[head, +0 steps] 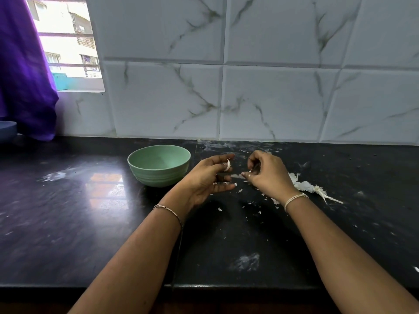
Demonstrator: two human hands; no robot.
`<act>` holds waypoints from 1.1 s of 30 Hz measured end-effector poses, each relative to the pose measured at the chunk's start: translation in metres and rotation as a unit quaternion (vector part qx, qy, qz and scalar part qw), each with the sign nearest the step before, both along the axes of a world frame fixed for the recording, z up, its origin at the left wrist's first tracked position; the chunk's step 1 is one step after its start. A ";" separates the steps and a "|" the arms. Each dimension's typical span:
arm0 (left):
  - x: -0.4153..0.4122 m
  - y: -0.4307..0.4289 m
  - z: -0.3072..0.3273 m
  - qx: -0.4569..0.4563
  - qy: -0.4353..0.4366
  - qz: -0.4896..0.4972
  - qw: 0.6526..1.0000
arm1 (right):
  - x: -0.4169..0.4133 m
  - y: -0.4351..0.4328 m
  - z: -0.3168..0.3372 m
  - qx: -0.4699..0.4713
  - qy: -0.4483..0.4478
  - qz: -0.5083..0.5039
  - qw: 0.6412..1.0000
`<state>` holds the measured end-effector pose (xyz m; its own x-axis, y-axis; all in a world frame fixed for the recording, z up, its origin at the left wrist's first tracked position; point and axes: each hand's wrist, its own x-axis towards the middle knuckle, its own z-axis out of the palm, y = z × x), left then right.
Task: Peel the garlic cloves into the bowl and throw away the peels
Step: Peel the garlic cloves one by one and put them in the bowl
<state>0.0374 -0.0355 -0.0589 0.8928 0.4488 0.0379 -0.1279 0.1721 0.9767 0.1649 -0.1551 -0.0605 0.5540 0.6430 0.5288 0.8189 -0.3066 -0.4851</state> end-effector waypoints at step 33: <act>0.004 -0.004 -0.007 0.359 0.005 0.204 0.911 | -0.012 0.008 0.002 0.037 0.004 -0.017 0.999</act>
